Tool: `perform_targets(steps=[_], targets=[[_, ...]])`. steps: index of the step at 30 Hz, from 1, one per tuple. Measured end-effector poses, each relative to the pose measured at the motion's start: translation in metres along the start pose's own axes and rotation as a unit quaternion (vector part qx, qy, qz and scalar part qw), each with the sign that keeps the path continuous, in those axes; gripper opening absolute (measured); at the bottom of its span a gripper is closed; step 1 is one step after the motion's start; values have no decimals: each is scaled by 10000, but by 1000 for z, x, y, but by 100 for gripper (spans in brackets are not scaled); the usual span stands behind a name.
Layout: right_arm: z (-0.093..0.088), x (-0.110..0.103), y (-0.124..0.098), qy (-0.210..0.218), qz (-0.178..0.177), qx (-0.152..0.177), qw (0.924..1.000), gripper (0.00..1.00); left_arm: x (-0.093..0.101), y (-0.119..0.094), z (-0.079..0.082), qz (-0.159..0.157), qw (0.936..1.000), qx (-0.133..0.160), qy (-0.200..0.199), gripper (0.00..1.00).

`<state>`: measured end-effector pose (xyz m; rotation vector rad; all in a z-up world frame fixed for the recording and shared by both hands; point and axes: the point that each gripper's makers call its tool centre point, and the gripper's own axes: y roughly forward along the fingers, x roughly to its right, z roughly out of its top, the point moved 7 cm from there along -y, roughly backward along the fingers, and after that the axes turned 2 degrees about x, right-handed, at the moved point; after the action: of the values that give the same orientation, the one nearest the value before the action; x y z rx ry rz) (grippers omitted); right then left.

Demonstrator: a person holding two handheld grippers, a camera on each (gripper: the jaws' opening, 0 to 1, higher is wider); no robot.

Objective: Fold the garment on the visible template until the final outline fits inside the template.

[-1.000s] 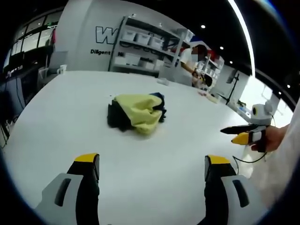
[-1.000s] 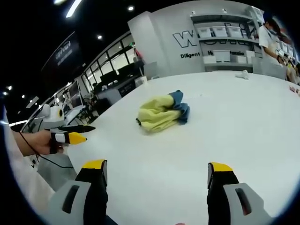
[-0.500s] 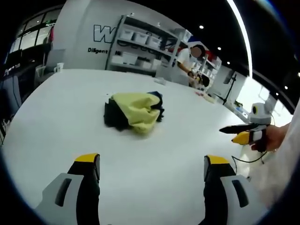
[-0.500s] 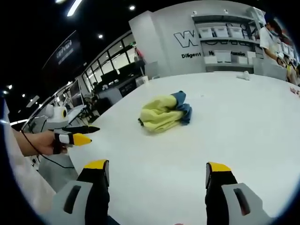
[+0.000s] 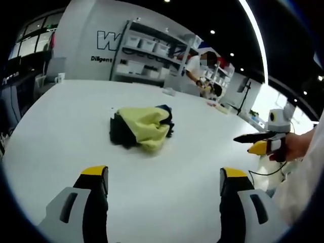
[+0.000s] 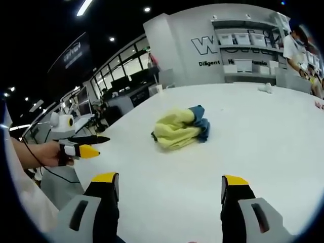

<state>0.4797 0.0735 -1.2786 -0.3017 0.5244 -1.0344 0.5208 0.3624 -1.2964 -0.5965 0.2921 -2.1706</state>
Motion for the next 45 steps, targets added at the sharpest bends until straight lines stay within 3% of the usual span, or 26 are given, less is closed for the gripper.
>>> perform_targets(steps=[11, 23, 33, 45], targets=[[5, 11, 10, 27, 66, 55, 10000, 78, 3, 3, -1, 15, 10000, -65, 11, 90], [18, 32, 33, -79, 318, -2, 9995, 71, 3, 11, 8, 132, 9999, -97, -37, 88], [45, 55, 68, -237, 550, -12, 9982, 62, 8, 24, 23, 69, 9999, -69, -33, 88], [80, 89, 129, -452, 591, -118, 9972, 57, 9, 42, 35, 41, 9999, -54, -95, 88]])
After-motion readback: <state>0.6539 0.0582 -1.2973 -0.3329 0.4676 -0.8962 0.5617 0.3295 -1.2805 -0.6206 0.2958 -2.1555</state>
